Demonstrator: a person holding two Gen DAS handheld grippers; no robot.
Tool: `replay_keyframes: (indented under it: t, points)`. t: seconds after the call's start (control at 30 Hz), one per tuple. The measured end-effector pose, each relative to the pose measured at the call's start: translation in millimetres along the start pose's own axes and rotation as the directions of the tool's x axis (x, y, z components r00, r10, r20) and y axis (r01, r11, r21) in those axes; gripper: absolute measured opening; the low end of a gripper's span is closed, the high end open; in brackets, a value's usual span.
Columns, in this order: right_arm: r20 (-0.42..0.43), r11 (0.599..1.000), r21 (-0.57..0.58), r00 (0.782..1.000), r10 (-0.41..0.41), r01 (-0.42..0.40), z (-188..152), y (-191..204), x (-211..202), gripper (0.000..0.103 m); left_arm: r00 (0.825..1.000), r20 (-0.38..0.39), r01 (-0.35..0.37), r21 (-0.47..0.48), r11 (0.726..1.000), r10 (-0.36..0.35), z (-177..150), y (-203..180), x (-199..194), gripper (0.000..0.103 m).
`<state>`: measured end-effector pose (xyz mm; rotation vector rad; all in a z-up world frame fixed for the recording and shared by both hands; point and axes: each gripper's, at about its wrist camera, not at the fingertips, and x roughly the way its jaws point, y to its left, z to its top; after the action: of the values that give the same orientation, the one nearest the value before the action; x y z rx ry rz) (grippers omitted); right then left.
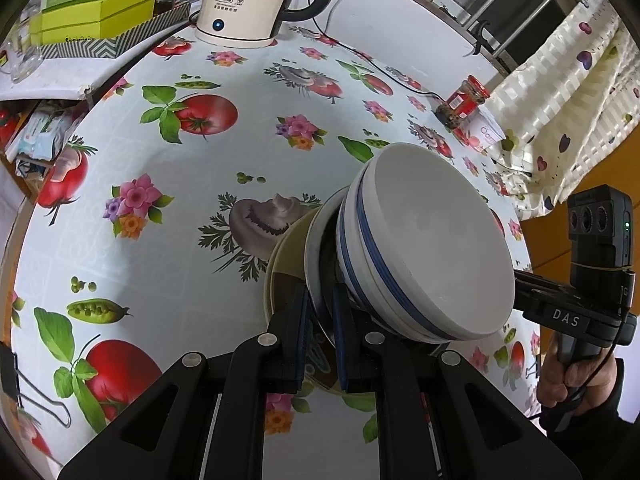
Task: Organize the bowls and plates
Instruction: 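Carry the bowl stack with both grippers toward the beige plate stack, then lower the bowl stack onto the beige plates and open both grippers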
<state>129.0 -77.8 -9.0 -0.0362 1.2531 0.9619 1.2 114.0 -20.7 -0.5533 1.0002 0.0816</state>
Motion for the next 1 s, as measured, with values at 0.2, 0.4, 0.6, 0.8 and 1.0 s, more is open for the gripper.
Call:
replay_keyframes:
  t: [0.2, 0.4, 0.6, 0.8, 1.0]
  points:
    - [-0.003, 1.000, -0.002, 1.000, 0.000, 0.000, 1.2, 0.7, 1.0, 0.012, 1.000, 0.002, 0.003, -0.010, 1.000, -0.003, 0.0, 1.0, -0.2, 0.011]
    - [-0.005, 1.000, -0.003, 1.000, 0.001, -0.001, 1.6, 0.8, 2.1, 0.013, 1.000, 0.011, 0.007, -0.015, 1.000, -0.006, 0.3, 2.1, 0.3, 0.011]
    - [-0.007, 1.000, -0.008, 1.000, -0.005, 0.005, 1.7, 1.0, 2.4, 0.013, 1.000, 0.023, 0.018, -0.027, 0.999, -0.018, -1.0, 4.2, -0.3, 0.011]
    - [0.003, 1.000, -0.021, 1.000, -0.015, 0.015, 0.3, 1.7, -1.3, 0.014, 0.999, 0.044, 0.007, -0.021, 1.000, -0.006, -2.4, 3.0, -3.7, 0.013]
    - [0.024, 0.999, -0.036, 0.999, -0.022, 0.023, -4.1, 1.1, -12.8, 0.021, 0.996, 0.080, -0.025, -0.006, 1.000, 0.025, -4.4, -1.7, -11.7, 0.013]
